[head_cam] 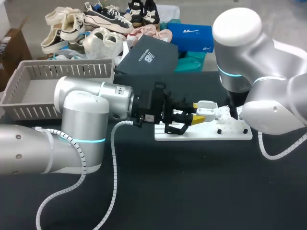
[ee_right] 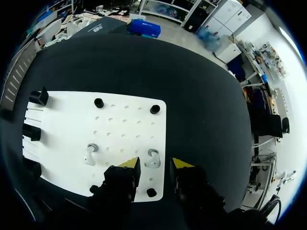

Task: Pick up each earbud case from the left stands, insert the matching earbuds, close the lid, and place the case in the box.

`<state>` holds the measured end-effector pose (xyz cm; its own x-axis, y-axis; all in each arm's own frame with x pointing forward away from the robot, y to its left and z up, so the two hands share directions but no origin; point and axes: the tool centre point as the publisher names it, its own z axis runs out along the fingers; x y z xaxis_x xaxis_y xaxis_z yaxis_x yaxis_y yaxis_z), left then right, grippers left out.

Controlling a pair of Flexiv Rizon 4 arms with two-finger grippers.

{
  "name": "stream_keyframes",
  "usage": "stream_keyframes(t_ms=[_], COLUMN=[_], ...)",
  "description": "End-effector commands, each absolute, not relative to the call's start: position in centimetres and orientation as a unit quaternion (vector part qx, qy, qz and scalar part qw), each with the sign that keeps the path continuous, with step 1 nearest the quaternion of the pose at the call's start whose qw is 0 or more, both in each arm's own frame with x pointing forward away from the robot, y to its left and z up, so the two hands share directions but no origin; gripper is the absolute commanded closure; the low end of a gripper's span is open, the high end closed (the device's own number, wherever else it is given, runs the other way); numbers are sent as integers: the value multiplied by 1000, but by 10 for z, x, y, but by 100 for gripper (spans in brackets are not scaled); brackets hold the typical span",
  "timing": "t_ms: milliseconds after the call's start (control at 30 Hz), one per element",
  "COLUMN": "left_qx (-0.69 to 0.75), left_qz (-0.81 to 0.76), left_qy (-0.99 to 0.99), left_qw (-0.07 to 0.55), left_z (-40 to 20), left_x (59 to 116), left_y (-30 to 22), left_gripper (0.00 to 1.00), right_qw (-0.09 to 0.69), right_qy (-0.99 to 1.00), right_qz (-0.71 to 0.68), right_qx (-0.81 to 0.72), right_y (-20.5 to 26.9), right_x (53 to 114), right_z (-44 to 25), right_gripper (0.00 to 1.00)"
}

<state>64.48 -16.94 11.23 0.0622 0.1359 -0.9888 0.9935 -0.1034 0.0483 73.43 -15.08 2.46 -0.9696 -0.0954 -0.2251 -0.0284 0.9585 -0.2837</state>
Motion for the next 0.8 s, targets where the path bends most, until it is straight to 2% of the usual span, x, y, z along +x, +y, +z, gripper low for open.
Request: stream_keyframes(t_ms=[33,333,667,767,800], left_qx=[571,571,571,571,571], left_qz=[-475,-475,-475,-475,-475], left_qy=[493,493,493,493,493], left_qw=[453,453,453,453,453], left_z=[112,112,112,112,112], left_x=[645,645,645,645,645], left_y=[-170,-170,-170,-170,-170], left_gripper=[100,100,100,100,100], right_qw=[120,119,118,117,117], right_qy=[982,981,981,981,981], right_qz=[-144,-147,-149,-149,-149], right_qx=[-30,-30,-29,-30,-31], right_y=[-149,-150,-151,-150,-150], right_x=[736,736,736,736,736], right_z=[23,21,20,19,19], right_gripper=[64,70,72,74,78])
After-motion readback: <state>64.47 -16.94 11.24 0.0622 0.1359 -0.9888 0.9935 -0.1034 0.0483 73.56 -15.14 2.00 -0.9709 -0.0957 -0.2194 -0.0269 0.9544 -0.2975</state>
